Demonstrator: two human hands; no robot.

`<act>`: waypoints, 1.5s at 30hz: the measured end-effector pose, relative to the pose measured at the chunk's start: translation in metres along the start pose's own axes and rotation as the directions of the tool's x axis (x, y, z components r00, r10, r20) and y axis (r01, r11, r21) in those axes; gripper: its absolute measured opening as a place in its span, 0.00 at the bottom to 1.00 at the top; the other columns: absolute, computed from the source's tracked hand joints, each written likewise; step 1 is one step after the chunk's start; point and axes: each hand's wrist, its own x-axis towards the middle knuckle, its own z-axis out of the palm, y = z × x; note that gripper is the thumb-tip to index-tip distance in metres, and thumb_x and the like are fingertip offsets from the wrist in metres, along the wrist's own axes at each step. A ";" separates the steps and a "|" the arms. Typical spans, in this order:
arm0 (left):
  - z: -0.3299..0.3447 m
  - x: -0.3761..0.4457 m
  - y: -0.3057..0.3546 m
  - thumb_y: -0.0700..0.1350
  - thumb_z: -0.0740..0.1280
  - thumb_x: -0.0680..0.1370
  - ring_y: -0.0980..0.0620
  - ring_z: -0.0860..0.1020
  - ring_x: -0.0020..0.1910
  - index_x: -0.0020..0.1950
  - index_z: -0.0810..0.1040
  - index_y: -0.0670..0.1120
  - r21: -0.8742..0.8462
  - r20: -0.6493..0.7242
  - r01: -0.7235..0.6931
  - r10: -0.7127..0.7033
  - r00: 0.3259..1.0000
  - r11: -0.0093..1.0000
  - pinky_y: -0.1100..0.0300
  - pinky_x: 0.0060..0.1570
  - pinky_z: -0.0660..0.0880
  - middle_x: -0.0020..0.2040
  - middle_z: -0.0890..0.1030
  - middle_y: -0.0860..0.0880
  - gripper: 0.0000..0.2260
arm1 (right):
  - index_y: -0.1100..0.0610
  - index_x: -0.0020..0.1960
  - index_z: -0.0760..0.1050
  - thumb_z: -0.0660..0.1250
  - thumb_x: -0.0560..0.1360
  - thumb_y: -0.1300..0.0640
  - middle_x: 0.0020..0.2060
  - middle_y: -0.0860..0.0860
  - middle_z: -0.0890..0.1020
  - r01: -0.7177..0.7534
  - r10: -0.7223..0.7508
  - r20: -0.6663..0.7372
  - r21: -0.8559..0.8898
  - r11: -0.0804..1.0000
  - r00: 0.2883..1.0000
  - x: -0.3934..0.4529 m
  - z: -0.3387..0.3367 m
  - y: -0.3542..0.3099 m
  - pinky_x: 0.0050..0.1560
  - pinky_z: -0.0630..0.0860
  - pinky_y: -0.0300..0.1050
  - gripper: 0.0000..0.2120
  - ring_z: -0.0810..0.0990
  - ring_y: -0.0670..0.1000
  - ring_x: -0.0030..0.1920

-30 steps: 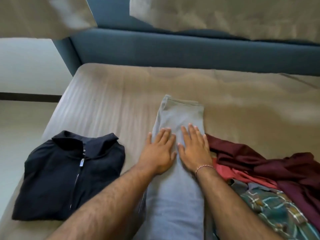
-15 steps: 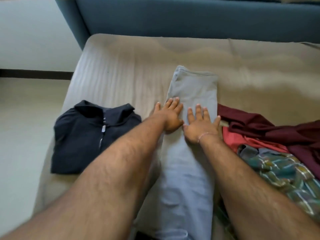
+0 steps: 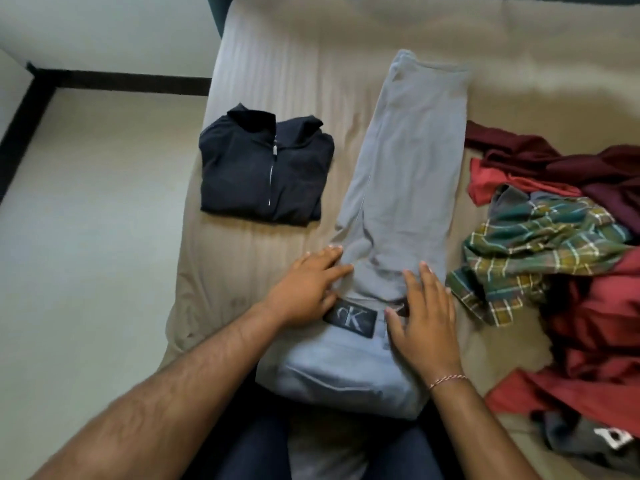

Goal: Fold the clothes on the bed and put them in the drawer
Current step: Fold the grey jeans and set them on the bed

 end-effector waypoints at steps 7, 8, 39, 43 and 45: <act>-0.001 -0.099 0.021 0.52 0.65 0.76 0.49 0.76 0.68 0.65 0.82 0.52 -0.003 -0.055 -0.139 0.139 0.989 0.990 0.49 0.67 0.74 0.69 0.79 0.51 0.19 | 0.46 0.83 0.57 0.69 0.63 0.26 0.82 0.51 0.62 0.385 -0.297 0.404 -0.155 0.910 0.865 -0.105 0.002 -0.050 0.75 0.54 0.76 0.55 0.60 0.61 0.81; 0.001 -0.112 0.026 0.54 0.63 0.76 0.49 0.76 0.68 0.65 0.82 0.53 0.010 -0.042 -0.117 0.118 0.992 0.993 0.49 0.67 0.74 0.69 0.78 0.51 0.19 | 0.48 0.83 0.56 0.73 0.62 0.33 0.82 0.55 0.62 0.345 -0.236 0.378 -0.251 0.905 0.895 -0.115 0.010 -0.059 0.72 0.53 0.80 0.55 0.59 0.64 0.81; -0.043 -0.113 0.069 0.47 0.80 0.74 0.56 0.76 0.67 0.73 0.72 0.54 -0.616 -0.439 -0.031 -0.310 0.843 0.787 0.55 0.68 0.74 0.66 0.78 0.60 0.30 | 0.47 0.56 0.80 0.73 0.74 0.61 0.51 0.47 0.86 0.095 -0.113 0.407 0.065 0.993 0.906 0.008 -0.159 -0.059 0.51 0.79 0.45 0.14 0.84 0.49 0.50; -0.020 -0.080 0.069 0.62 0.69 0.71 0.48 0.54 0.83 0.85 0.51 0.52 -0.212 -0.318 0.203 -0.264 0.911 0.956 0.44 0.80 0.57 0.85 0.54 0.49 0.48 | 0.51 0.73 0.74 0.69 0.77 0.57 0.69 0.51 0.80 -0.035 0.033 0.038 0.078 0.996 0.999 0.008 -0.129 -0.055 0.71 0.74 0.51 0.25 0.79 0.55 0.67; 0.006 -0.087 0.069 0.62 0.69 0.74 0.46 0.46 0.85 0.85 0.51 0.53 0.046 -0.070 0.179 -0.176 0.982 0.983 0.40 0.81 0.51 0.86 0.45 0.47 0.45 | 0.52 0.78 0.68 0.70 0.73 0.44 0.75 0.54 0.73 0.047 -0.087 0.233 0.173 0.984 0.969 -0.021 -0.089 -0.060 0.75 0.65 0.48 0.35 0.72 0.56 0.74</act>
